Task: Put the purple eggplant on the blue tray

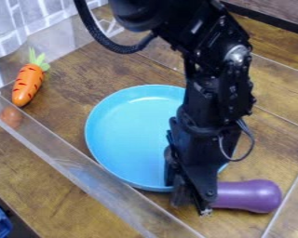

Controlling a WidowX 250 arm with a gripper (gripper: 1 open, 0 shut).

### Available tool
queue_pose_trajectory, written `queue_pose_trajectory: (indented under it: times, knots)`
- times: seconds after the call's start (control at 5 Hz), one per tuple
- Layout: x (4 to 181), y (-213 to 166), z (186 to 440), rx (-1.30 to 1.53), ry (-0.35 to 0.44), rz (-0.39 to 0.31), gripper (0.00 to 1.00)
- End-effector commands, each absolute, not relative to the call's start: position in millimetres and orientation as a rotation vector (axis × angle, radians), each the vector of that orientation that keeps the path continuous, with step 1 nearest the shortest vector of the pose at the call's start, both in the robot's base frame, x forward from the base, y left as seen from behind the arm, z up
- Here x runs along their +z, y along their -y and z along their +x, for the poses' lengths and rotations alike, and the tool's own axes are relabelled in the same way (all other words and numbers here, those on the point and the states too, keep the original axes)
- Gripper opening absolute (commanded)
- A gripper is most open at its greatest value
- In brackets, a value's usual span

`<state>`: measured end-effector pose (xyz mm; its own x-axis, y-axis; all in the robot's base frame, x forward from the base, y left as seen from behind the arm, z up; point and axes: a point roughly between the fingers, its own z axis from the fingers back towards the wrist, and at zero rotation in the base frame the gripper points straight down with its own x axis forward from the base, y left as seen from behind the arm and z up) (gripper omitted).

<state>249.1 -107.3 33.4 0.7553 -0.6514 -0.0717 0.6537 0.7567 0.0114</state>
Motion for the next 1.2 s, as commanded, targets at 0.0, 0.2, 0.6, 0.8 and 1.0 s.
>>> queue_pose_trajectory:
  times: [0.0,0.2,0.6,0.8,1.0]
  knots:
    - [55.3,102,260,-0.691,-0.009,0.038,0.0]
    - [63.7,100,264,-0.69,-0.001,0.051,0.0]
    - [81.4,97,271,-0.689,0.02,0.08,0.0]
    - [81.6,96,269,-0.694,0.021,0.08,0.0]
    - [82.8,95,266,-0.698,0.023,0.08,0.0]
